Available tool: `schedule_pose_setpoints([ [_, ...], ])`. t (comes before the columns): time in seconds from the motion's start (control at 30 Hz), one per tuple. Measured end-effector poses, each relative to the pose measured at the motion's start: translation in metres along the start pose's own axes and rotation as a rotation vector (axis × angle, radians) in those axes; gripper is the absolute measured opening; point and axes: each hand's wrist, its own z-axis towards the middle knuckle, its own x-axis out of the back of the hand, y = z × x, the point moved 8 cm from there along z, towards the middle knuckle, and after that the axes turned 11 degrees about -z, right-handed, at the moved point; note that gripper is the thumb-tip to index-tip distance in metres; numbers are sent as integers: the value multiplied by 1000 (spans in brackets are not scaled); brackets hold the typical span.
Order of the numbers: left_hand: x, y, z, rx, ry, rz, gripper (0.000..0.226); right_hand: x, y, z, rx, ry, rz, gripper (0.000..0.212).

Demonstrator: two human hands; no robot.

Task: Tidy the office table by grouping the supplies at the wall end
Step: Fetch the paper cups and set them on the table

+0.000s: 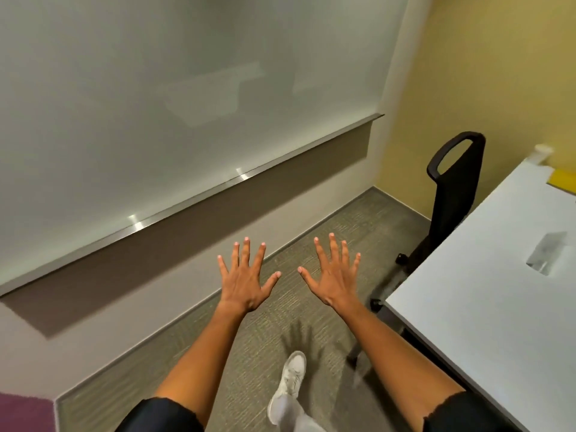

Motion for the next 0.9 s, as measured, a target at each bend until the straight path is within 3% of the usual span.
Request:
schedule_pose_setpoints([
  [0.4,-3,35,296,-178,-69,53,81,-17,68,249,-228,-28,16,86],
  [0.9,-48,216,652,-555,-160,16,90,5,251,517,-566,66,-40,85],
])
